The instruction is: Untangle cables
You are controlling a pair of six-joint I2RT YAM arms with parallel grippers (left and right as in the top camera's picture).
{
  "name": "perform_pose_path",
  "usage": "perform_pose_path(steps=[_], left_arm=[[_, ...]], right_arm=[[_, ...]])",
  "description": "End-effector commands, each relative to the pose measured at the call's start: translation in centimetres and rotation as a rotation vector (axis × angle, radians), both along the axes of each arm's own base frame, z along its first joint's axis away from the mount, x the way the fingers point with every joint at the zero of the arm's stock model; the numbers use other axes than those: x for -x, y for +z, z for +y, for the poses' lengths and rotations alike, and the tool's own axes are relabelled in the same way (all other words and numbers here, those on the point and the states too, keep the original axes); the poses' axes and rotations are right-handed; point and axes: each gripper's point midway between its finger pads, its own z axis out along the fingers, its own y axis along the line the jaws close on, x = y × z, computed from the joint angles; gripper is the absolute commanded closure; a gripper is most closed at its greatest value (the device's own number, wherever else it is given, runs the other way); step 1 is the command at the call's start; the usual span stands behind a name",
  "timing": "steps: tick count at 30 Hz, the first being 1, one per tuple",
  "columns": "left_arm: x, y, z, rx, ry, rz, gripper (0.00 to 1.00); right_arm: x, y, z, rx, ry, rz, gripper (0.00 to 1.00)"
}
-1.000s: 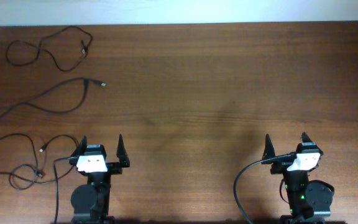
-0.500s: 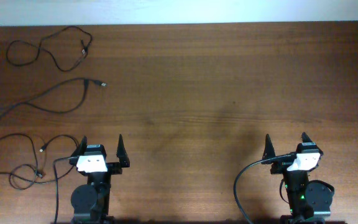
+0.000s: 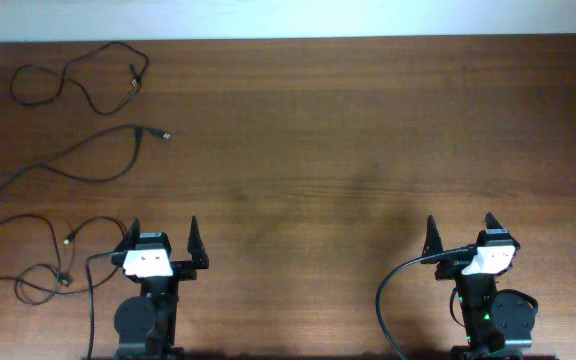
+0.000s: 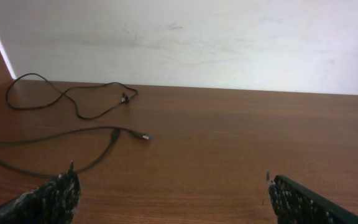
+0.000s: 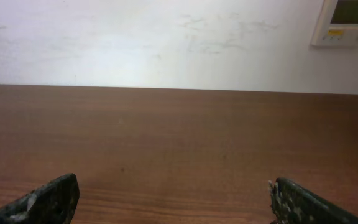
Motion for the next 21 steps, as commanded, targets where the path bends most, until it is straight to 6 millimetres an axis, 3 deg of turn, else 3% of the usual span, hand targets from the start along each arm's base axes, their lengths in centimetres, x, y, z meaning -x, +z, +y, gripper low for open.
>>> perform_pose_path(steps=[1,21], left_arm=[[0.02,-0.13,-0.02,-0.014,-0.005,0.003,0.01],[0.02,-0.15,-0.03,-0.014,-0.006,0.004,0.01]], right_arm=[[0.02,-0.27,0.04,0.000,0.000,0.006,0.01],[0.02,-0.27,0.04,0.000,0.000,0.006,0.02]])
